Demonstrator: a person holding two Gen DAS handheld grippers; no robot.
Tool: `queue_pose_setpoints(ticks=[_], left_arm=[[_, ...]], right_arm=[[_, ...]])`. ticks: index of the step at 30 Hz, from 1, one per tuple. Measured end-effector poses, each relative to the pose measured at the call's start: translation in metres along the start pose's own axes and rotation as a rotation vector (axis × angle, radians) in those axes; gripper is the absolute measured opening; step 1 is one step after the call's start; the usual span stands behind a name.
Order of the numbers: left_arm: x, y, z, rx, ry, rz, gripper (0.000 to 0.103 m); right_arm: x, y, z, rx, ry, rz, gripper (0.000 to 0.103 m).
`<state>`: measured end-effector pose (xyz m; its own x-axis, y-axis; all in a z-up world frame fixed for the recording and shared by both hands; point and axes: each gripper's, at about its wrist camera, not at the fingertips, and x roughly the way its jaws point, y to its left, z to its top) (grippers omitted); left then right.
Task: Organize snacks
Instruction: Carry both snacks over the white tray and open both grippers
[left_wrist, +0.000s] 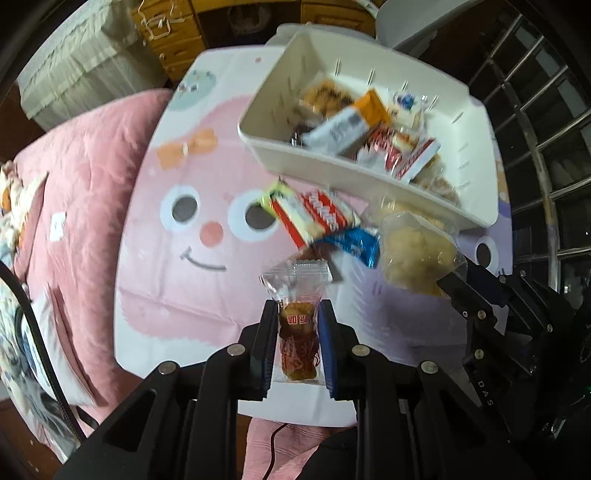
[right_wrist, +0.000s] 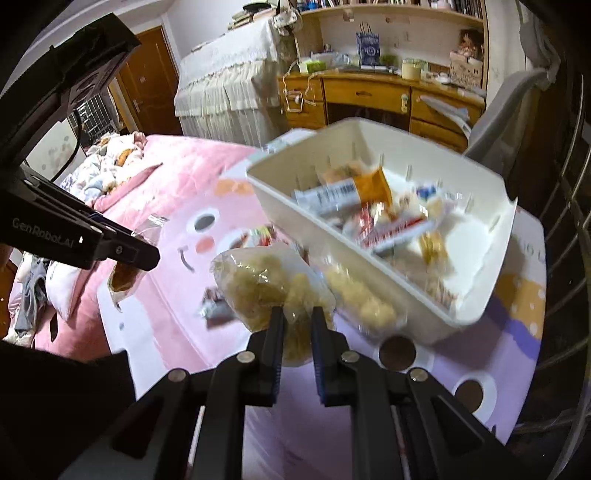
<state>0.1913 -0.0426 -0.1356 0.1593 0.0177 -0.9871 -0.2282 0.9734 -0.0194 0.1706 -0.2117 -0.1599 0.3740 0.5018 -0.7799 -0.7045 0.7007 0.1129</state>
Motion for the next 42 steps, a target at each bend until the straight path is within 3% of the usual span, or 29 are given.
queue_pose_setpoints(ticks=[7, 15, 26, 30, 35, 42], left_arm=[[-0.037, 0.011, 0.038, 0.066, -0.077, -0.027, 0.020], [-0.058, 0.013, 0.088, 0.143, -0.152, -0.061, 0.020], [-0.065, -0.004, 0.134, 0.244, -0.277, -0.247, 0.021], [-0.056, -0.008, 0.142, 0.240, -0.258, -0.264, 0.053], [-0.050, -0.007, 0.141, 0.251, -0.244, -0.270, 0.062], [-0.049, 0.014, 0.130, 0.247, -0.245, -0.272, 0.074]], right_arm=[[-0.020, 0.003, 0.041, 0.022, -0.090, -0.038, 0.014], [-0.036, -0.013, 0.073, 0.109, -0.159, -0.154, 0.014], [-0.054, -0.052, 0.084, 0.279, -0.200, -0.333, 0.014], [-0.056, -0.065, 0.081, 0.376, -0.198, -0.339, 0.015], [-0.055, -0.078, 0.073, 0.533, -0.174, -0.272, 0.026], [-0.051, -0.065, 0.069, 0.574, -0.136, -0.286, 0.040]])
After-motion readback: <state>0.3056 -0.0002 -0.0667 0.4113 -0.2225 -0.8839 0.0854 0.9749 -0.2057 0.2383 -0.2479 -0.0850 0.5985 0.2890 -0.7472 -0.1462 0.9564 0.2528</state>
